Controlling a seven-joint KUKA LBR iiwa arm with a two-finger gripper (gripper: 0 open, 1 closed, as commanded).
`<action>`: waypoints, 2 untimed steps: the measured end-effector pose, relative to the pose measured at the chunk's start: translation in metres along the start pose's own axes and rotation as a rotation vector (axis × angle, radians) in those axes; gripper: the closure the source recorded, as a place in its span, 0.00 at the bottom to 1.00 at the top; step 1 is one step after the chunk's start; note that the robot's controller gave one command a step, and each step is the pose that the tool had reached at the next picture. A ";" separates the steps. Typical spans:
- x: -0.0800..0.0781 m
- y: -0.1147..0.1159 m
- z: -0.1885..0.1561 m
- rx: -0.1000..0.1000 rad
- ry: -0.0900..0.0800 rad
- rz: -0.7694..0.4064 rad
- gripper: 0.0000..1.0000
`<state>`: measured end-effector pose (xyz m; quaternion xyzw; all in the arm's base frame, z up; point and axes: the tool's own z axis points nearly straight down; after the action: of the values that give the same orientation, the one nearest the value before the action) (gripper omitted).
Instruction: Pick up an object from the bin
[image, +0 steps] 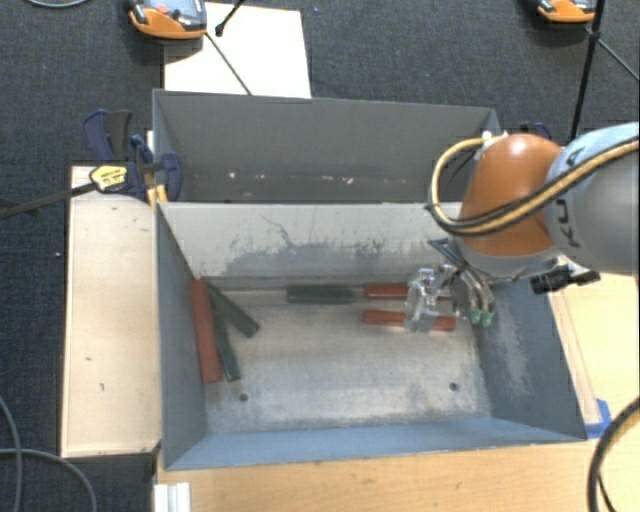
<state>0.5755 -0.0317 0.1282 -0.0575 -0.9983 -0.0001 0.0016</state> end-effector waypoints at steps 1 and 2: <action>0.029 0.003 -0.031 0.001 -0.005 -0.202 1.00; 0.012 0.056 -0.065 -0.001 -0.006 -0.010 0.00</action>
Offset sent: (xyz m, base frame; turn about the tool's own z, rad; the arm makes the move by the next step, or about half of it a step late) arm 0.0015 0.0688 0.0718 0.0339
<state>0.5705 0.0249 0.1932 -0.0523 -0.9986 -0.0004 -0.0015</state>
